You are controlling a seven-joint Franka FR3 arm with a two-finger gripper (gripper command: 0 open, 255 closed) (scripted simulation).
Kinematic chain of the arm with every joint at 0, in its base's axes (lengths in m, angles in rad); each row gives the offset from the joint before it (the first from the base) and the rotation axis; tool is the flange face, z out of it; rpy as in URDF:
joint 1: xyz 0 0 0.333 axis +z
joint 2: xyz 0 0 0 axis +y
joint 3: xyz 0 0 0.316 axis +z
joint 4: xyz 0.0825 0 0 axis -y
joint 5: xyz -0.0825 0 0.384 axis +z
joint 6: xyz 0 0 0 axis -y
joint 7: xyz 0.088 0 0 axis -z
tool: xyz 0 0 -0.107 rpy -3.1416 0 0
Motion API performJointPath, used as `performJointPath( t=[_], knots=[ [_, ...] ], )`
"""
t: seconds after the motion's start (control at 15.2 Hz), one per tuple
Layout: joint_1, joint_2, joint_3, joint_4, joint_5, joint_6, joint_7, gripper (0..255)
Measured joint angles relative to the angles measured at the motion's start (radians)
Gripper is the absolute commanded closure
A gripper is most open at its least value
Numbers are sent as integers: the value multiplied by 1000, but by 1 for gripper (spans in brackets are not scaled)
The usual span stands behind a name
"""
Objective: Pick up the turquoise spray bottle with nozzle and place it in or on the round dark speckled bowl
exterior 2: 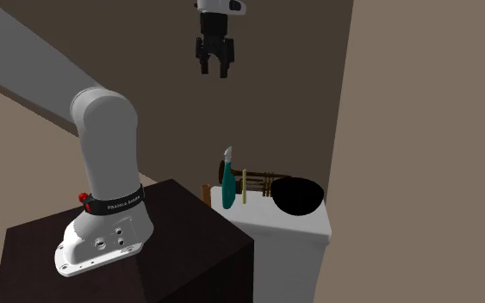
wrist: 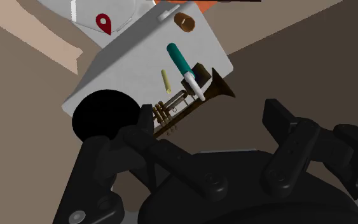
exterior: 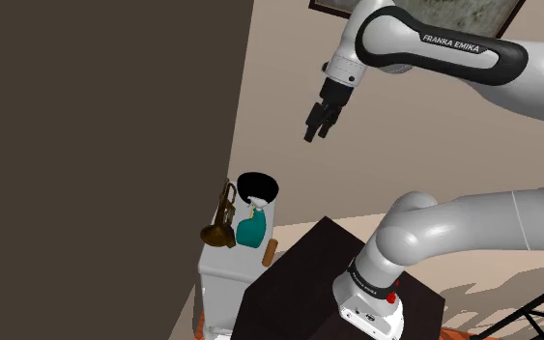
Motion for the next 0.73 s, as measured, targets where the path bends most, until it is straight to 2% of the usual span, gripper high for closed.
performJointPath(
  t=[0.13,0.33,0.73],
  knots=[
    [3,3,1,-11,-2,13,-7,0],
    [19,38,7,-62,-10,94,-43,0],
    [60,156,33,-180,-22,319,-112,0]
  ],
)
